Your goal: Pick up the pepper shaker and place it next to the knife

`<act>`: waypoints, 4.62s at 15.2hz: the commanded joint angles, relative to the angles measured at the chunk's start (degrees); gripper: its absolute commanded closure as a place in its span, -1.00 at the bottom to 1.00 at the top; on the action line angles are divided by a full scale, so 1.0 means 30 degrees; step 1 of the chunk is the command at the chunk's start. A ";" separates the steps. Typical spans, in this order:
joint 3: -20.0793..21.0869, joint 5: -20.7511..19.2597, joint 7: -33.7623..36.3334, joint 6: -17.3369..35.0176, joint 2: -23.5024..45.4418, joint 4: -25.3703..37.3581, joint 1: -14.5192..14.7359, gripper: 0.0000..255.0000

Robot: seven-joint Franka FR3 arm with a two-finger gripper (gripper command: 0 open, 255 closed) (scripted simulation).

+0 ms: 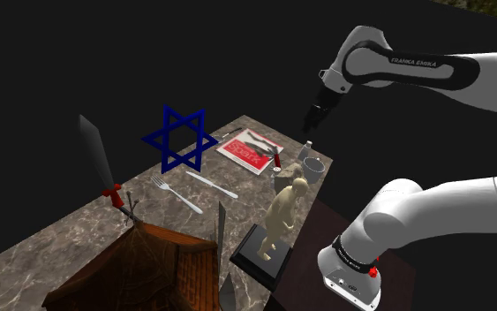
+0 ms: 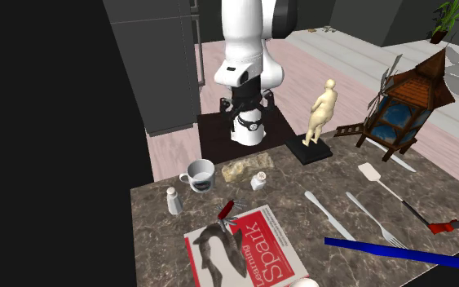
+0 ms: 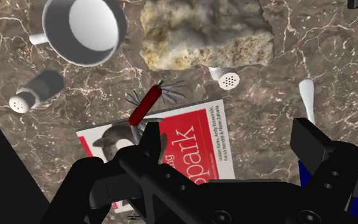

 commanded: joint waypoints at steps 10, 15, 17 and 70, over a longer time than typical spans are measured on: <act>-0.4715 -0.0451 -0.5802 0.3946 0.5540 0.1301 -0.0274 -1.00; -0.6867 0.1002 -0.9108 0.5416 0.9095 0.2907 0.0070 -1.00; -0.7605 0.2037 -1.0644 0.5847 1.0729 0.3733 0.0152 -1.00; -0.8661 0.3778 -1.3359 0.3072 1.3483 0.8328 -0.0276 1.00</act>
